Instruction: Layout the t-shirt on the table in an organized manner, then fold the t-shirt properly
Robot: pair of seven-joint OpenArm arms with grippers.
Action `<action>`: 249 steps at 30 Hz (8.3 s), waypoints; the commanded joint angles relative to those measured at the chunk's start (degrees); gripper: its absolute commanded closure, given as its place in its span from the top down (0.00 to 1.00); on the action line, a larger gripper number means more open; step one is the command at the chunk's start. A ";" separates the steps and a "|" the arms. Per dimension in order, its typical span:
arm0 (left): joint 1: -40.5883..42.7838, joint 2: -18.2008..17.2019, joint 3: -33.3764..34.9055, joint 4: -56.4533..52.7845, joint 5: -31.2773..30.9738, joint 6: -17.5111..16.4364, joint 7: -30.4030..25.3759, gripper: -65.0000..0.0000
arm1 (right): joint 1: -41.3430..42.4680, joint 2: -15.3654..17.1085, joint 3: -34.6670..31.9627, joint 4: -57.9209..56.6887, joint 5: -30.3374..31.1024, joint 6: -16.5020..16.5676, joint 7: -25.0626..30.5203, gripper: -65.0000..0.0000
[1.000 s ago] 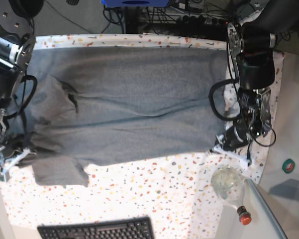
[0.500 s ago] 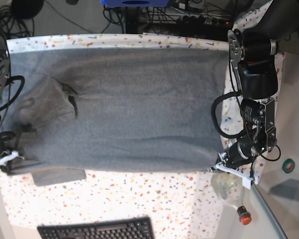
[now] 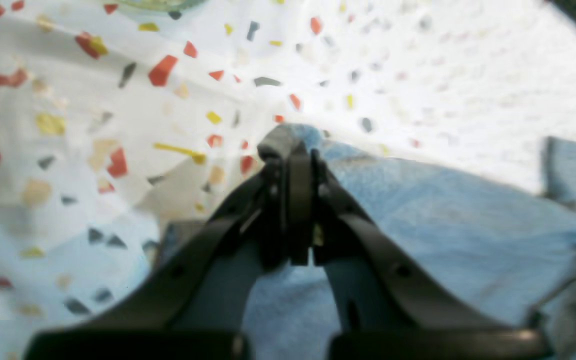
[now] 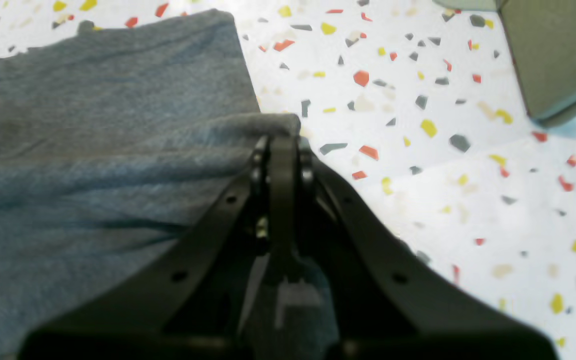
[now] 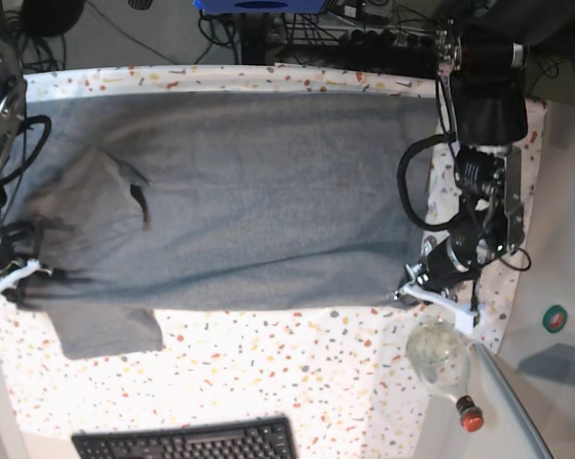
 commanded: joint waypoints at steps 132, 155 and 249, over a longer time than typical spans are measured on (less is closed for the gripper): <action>34.13 -8.64 -31.44 23.76 -12.17 -11.83 6.68 0.00 | 7.05 -3.31 -1.48 -8.42 1.02 -6.89 -16.64 0.04; 27.98 -9.26 -31.26 17.43 -0.74 -12.01 6.59 0.00 | -31.20 -20.36 -1.30 70.70 1.19 -6.63 -48.20 0.00; 18.22 -0.73 -21.85 3.18 -0.74 -30.12 6.33 1.00 | -39.99 -26.60 12.68 74.48 11.92 -0.48 -51.72 0.00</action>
